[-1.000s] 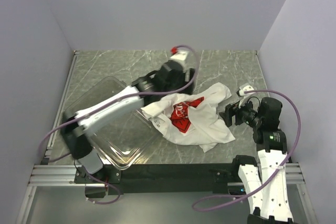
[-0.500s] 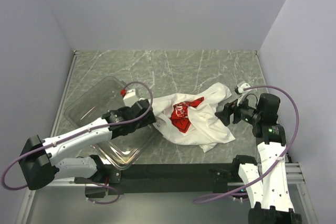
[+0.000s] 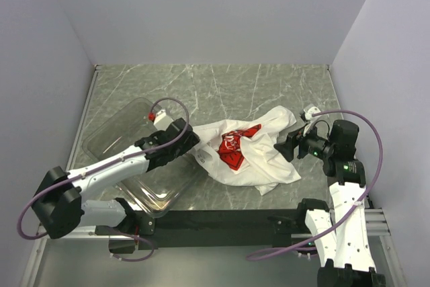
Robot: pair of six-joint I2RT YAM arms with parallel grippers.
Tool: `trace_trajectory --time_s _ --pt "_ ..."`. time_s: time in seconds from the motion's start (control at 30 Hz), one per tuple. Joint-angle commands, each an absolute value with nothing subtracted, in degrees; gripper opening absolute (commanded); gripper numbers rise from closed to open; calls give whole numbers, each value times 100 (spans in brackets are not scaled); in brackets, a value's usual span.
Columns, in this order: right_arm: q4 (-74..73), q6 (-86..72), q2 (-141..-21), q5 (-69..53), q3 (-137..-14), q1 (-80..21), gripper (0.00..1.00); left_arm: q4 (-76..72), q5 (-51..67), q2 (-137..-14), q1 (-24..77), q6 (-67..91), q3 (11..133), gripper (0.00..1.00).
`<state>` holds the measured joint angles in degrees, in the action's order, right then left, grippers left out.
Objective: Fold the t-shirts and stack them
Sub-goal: Move the tshirt to the center of the board
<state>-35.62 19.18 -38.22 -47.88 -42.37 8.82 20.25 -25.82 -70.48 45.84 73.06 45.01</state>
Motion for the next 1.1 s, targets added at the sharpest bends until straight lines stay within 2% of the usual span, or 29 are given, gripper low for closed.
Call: trace_trajectory --time_s 0.0,0.03,0.07,0.1,0.13,0.33,0.4,0.5,0.63,0.87,0.9,0.93,0.97,1.0,1.07 --pt "-3331 1978 -3788 -4939 -4166 932 79 1670 -2417 -7250 4509 7190 4860 62" --pt "-3340 1969 -3797 -4948 -4175 932 79 1644 -2356 -7347 4509 7155 4895 55" --pt "-3349 1977 -3788 -4948 -4175 932 79 1626 -2321 -7374 4500 7128 4896 44" --pt "-3340 1986 -3788 -4948 -4175 932 79 1617 -2277 -7374 4474 7076 4904 11" --pt "-3340 1986 -3771 -4948 -4166 932 79 1591 -2224 -7339 4474 7014 4974 0" --pt "-3261 2004 -3709 -4966 -4087 949 79 1617 -1715 -7014 4614 6207 5746 0" --pt "-3261 1995 -3718 -4940 -4087 958 79 1477 -1147 -7092 4623 5821 5975 0" --pt "-3243 1951 -3700 -4887 -4078 984 79 1117 -57 -7487 4710 5258 6459 0" --pt "-3147 1872 -3595 -4676 -4026 1046 79 923 823 -8268 5009 4738 7222 0" --pt "-3094 1837 -3577 -4588 -3999 1160 79 809 1371 -9210 5440 4438 7936 1" --pt "-3094 1837 -3568 -4588 -4008 1169 79 861 1354 -9376 5458 4421 8032 2" --pt "-3094 1828 -3568 -4588 -4008 1178 79 948 1310 -9439 5467 4412 8094 10" --pt "-3094 1837 -3568 -4597 -4008 1186 79 1036 1118 -9500 5475 4377 8156 21" --pt "-3094 1837 -3560 -4597 -3999 1195 79 1176 812 -9527 5476 4360 8208 41" --pt "-3103 1846 -3533 -4588 -3999 1213 79 1677 -169 -9449 5476 4272 8349 53"
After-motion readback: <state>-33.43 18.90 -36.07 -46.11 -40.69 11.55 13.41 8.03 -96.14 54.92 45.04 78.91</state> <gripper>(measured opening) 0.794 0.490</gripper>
